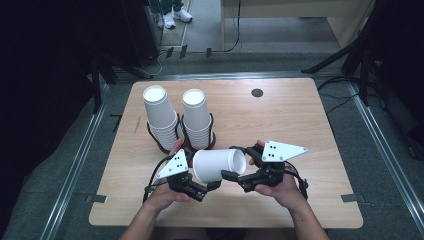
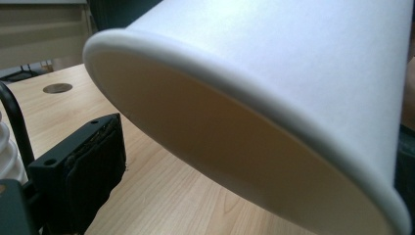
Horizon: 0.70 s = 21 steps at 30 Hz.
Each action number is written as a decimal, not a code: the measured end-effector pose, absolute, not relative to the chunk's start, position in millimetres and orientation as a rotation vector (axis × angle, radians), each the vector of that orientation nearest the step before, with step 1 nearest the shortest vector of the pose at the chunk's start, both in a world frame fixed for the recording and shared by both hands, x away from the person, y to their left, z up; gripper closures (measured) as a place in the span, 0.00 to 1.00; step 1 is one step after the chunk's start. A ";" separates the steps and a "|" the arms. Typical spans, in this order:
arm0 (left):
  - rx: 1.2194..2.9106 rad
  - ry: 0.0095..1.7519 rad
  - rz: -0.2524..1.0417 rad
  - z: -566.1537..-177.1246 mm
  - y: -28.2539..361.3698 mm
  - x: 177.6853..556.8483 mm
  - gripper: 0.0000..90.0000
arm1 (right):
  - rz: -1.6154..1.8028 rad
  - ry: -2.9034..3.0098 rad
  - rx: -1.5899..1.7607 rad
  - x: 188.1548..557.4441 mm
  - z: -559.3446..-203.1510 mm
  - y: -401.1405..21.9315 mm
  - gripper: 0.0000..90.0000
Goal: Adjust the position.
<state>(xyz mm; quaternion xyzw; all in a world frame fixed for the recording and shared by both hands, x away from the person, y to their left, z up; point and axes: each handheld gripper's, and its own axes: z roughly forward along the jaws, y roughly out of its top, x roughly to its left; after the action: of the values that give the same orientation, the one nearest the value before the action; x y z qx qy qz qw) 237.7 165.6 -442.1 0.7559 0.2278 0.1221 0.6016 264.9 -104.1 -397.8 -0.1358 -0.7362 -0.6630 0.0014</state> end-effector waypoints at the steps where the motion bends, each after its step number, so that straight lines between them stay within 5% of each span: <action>1: 1.751 0.525 0.280 -442.1 165.5 237.8 0.00 | -2.079 -2.309 -0.425 265.0 -397.8 -104.0 0.28; 21: 1.734 0.480 0.293 -441.8 167.5 236.9 0.00 | -2.035 -2.327 -0.427 267.2 -397.8 -105.5 0.28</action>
<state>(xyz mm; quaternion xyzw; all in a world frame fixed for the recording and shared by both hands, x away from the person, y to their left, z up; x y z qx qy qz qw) 236.9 167.5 -441.8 0.7517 0.2081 0.1271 0.6127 267.2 -105.5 -397.8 -0.1369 -0.7458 -0.6519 0.0104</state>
